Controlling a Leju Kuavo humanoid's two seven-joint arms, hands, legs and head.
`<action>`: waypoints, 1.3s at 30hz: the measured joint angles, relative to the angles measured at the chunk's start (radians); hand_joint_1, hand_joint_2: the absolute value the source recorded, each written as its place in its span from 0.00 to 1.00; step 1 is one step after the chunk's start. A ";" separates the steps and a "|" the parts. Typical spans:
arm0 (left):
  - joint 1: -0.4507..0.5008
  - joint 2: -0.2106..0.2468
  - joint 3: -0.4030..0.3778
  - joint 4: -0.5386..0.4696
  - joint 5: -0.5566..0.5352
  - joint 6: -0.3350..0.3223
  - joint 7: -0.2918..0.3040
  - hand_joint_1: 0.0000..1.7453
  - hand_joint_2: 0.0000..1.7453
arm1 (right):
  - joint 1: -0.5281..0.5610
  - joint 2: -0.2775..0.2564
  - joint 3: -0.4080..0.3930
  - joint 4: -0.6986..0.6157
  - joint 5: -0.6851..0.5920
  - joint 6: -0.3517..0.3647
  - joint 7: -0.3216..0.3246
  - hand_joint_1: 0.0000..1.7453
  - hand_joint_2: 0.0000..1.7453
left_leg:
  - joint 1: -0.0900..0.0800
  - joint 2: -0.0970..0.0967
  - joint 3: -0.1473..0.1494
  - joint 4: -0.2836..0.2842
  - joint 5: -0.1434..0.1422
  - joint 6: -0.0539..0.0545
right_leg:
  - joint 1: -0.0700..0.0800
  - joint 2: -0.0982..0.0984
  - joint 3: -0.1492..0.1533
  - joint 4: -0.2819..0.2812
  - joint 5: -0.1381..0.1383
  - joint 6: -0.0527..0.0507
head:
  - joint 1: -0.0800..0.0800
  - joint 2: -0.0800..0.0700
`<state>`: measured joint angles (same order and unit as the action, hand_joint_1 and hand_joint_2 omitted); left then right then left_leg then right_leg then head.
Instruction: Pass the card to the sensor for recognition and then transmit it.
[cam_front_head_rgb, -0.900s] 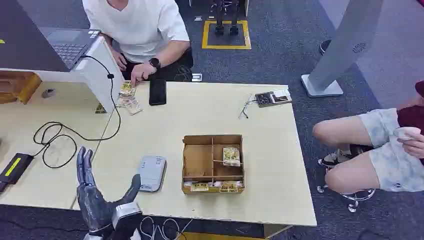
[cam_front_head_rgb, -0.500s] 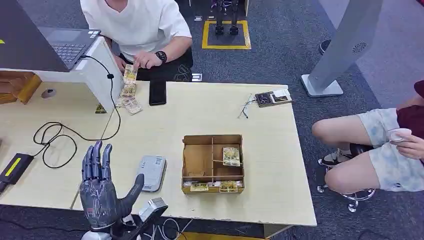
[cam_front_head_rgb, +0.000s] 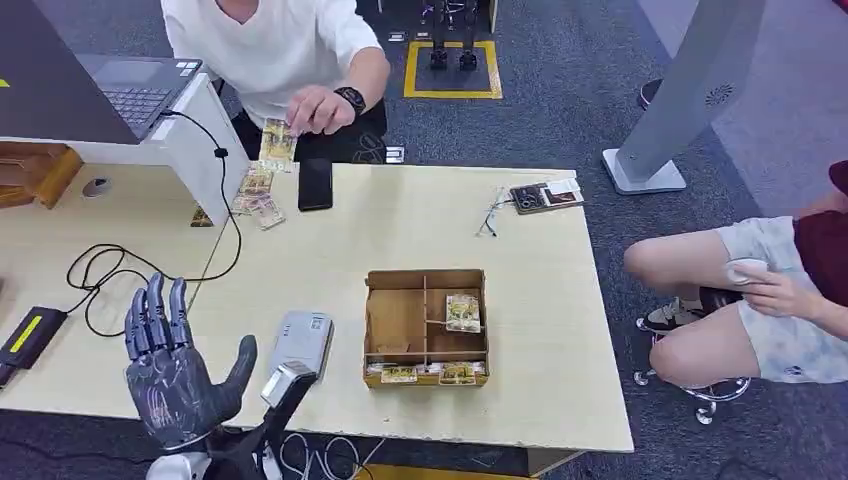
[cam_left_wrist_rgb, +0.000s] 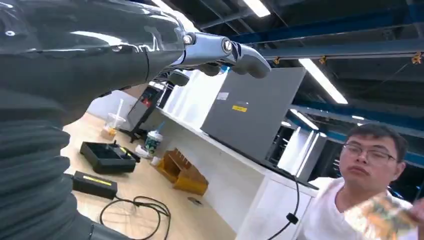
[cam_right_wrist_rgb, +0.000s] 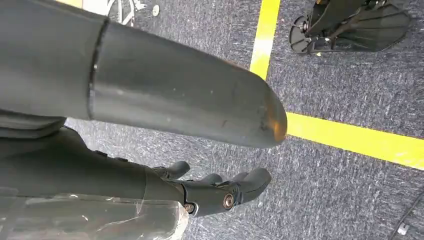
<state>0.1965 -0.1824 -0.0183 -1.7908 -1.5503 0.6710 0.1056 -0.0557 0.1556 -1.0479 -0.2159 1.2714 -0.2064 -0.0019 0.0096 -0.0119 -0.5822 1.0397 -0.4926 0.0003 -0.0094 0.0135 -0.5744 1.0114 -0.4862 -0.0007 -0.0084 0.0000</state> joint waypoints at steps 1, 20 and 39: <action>-0.006 0.010 0.000 0.010 0.000 0.000 0.006 0.00 1.00 | -0.001 0.000 0.000 0.000 0.000 0.000 -0.001 0.00 0.00 | 0.000 0.000 0.000 0.000 0.000 0.000 | 0.000 0.000 0.000 0.000 0.000 0.000 | 0.000 0.000; -0.145 0.110 -0.013 0.231 0.000 0.000 0.105 0.00 1.00 | -0.007 -0.007 0.003 0.000 0.029 0.021 -0.017 0.00 0.00 | 0.000 0.000 0.000 0.000 0.000 0.000 | 0.000 0.000 0.000 0.000 0.000 0.000 | 0.000 0.000; -0.224 0.055 0.018 0.308 0.047 0.000 0.011 0.49 1.00 | -0.009 -0.008 0.007 0.000 0.048 0.018 -0.017 0.00 0.00 | 0.000 0.000 0.000 0.000 0.000 0.000 | 0.000 0.000 0.000 0.000 0.000 0.000 | 0.000 0.000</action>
<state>-0.0274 -0.1278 -0.0007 -1.4824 -1.5037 0.6710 0.1163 -0.0644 0.1472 -1.0410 -0.2155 1.3191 -0.1888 -0.0191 0.0096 -0.0120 -0.5824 1.0398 -0.4925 0.0003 -0.0095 0.0136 -0.5743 1.0114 -0.4860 -0.0007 -0.0088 0.0000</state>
